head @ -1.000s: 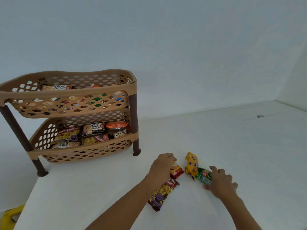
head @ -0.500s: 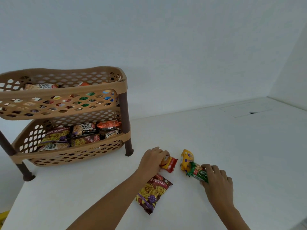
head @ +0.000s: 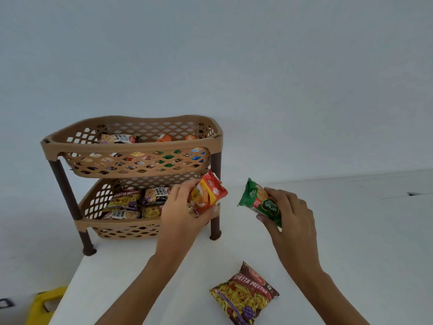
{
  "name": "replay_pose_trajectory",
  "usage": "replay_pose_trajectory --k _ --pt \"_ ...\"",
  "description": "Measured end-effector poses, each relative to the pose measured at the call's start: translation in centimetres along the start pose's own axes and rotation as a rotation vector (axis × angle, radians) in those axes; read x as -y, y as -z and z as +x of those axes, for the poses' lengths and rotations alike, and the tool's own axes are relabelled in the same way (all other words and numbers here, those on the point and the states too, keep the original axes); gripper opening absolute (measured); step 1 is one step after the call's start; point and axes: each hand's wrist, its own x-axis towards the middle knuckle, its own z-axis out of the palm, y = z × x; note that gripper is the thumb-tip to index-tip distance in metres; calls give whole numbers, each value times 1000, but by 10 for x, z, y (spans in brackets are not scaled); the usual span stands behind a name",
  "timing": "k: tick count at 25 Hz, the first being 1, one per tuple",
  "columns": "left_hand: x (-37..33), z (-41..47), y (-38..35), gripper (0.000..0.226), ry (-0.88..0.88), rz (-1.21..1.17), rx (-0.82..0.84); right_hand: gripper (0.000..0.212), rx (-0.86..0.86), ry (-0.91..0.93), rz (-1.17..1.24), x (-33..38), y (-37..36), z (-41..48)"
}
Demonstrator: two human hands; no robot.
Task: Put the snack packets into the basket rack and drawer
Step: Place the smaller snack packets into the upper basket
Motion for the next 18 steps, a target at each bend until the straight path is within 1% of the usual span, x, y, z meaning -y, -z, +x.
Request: replay_pose_trajectory --k 4,7,9,11,12,15,18 --pt "-9 42 65 58 14 27 -191 50 -81 127 249 51 -1 69" --pt "-12 85 102 59 67 62 -259 49 -94 168 420 88 -7 126" --pt "-7 120 121 60 125 108 -204 44 -33 135 581 110 -16 161" --pt "1 152 130 59 197 162 -78 36 58 65 734 124 -29 190" --pt "9 169 131 57 240 192 -25 36 95 30 768 129 -38 204" --pt "40 213 122 49 344 288 129 46 206 -59 728 135 -68 243" --pt "78 253 104 56 410 395 252 51 342 -226 639 139 -102 279"
